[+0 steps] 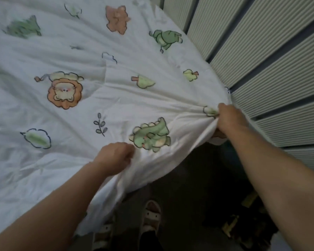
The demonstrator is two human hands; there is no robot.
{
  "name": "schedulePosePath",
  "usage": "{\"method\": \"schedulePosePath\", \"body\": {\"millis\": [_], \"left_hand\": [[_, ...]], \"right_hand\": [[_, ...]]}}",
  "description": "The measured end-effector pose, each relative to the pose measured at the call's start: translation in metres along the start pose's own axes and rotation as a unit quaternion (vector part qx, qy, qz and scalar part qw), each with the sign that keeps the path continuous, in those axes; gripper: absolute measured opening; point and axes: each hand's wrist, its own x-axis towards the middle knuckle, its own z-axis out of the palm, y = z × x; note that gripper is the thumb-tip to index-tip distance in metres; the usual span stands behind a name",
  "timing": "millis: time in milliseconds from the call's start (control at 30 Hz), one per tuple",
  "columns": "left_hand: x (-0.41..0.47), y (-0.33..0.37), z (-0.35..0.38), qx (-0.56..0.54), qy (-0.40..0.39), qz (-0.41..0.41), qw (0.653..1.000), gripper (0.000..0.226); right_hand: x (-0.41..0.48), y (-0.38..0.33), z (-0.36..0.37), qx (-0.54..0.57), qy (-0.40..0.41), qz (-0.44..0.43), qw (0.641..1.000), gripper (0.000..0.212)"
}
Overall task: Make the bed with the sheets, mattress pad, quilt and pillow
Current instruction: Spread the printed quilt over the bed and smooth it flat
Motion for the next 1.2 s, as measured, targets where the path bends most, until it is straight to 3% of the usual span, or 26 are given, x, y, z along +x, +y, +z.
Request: {"method": "schedulePosePath", "body": {"millis": [167, 333, 733, 1000, 1200], "left_hand": [[0.020, 0.023, 0.011, 0.022, 0.004, -0.022, 0.999, 0.009], [0.023, 0.031, 0.004, -0.005, 0.074, -0.027, 0.997, 0.014], [0.001, 0.019, -0.024, -0.089, 0.186, -0.047, 0.977, 0.015], [-0.094, -0.039, -0.033, -0.124, 0.252, -0.098, 0.955, 0.015], [-0.253, -0.093, -0.051, -0.116, 0.301, -0.168, 0.932, 0.022]], "right_hand": [[0.005, 0.035, -0.005, 0.016, -0.036, -0.003, 0.999, 0.038], [-0.006, 0.032, 0.002, 0.019, -0.006, -0.008, 1.000, 0.043], [-0.024, -0.040, -0.028, 0.041, 0.018, -0.155, 0.987, 0.018], [-0.086, -0.126, -0.059, 0.005, 0.027, -0.279, 0.960, 0.019], [-0.202, -0.210, -0.112, -0.014, 0.069, -0.359, 0.931, 0.015]]}}
